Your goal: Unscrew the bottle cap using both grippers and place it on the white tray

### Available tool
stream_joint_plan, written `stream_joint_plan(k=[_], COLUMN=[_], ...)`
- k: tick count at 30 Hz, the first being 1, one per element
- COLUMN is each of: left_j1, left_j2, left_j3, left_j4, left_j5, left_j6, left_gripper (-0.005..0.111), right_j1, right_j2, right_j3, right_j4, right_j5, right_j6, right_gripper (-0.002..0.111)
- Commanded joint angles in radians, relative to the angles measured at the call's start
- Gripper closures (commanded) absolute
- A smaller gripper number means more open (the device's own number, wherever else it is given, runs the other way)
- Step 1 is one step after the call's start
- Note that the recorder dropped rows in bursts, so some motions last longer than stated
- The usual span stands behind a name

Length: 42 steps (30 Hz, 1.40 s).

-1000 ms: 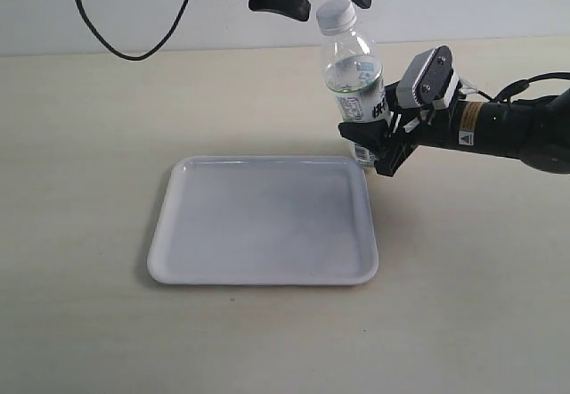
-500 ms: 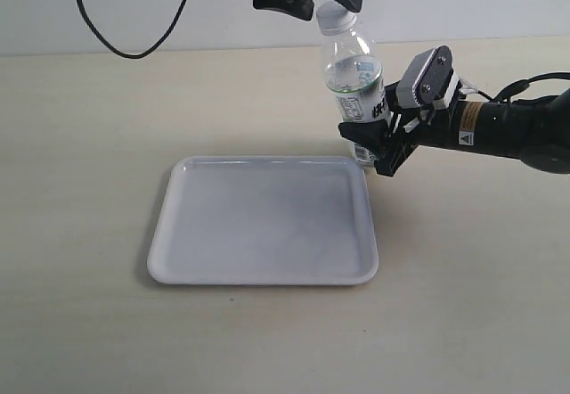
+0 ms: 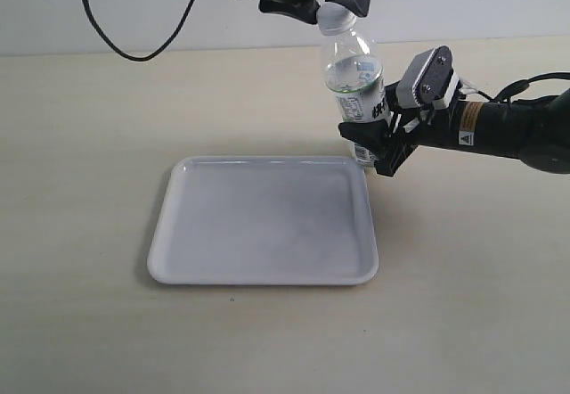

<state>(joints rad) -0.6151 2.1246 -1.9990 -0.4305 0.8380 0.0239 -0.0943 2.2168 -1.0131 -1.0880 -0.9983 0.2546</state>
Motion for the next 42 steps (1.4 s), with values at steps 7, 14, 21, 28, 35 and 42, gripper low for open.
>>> stream_joint_plan(k=[7, 14, 21, 28, 35, 42], left_j1=[-0.005, -0.005, -0.005, -0.005, -0.005, -0.005], left_j2=[0.002, 0.002, 0.002, 0.002, 0.002, 0.002], left_j3=[-0.001, -0.001, -0.001, -0.001, -0.001, -0.001], left_j4=[0.008, 0.002, 0.022, 0.032, 0.025, 0.038], left_j5=[0.001, 0.001, 0.001, 0.006, 0.034, 0.047], left_j6=[-0.001, -0.008, -0.253, -0.468, -0.677, -0.734], left_gripper=[0.049, 0.106, 0.107, 0.107, 0.107, 0.107], right_j1=[0.002, 0.002, 0.002, 0.002, 0.002, 0.002], right_j2=[-0.002, -0.002, -0.002, -0.002, -0.002, -0.002], right_j3=[-0.002, -0.002, -0.002, -0.002, -0.002, -0.002], right_j4=[0.016, 0.016, 0.012, 0.012, 0.012, 0.012], right_j5=[-0.05, -0.05, -0.05, -0.05, -0.05, -0.05], right_j6=[-0.007, -0.007, -0.023, -0.025, -0.025, -0.025], right_gripper=[0.108, 0.108, 0.108, 0.108, 0.108, 0.108])
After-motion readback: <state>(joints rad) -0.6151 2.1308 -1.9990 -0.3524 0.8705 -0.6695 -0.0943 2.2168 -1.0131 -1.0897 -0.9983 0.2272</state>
